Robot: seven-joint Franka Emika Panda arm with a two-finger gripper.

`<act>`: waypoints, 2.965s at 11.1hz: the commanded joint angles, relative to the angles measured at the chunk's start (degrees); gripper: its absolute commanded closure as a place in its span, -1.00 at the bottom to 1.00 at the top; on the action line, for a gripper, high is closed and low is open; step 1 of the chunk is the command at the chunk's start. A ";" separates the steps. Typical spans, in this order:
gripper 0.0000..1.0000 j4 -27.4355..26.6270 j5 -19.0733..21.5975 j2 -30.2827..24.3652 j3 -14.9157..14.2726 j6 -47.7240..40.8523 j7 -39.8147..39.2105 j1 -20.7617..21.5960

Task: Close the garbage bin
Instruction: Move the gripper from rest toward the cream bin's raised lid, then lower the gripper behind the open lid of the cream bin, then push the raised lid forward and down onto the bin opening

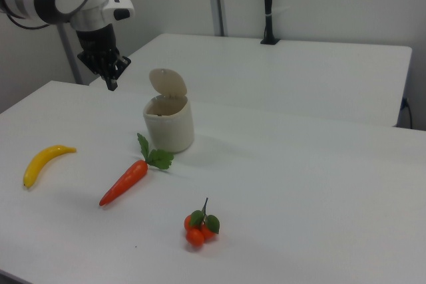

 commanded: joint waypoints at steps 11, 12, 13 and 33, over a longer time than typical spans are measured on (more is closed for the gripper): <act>1.00 3.20 7.37 12.23 -0.53 43.27 -0.91 1.92; 1.00 3.56 7.28 13.91 -0.53 46.96 -0.91 2.37; 1.00 3.74 7.19 15.23 -0.27 50.92 -0.91 2.81; 1.00 -1.62 5.96 16.22 0.70 45.98 -4.59 1.14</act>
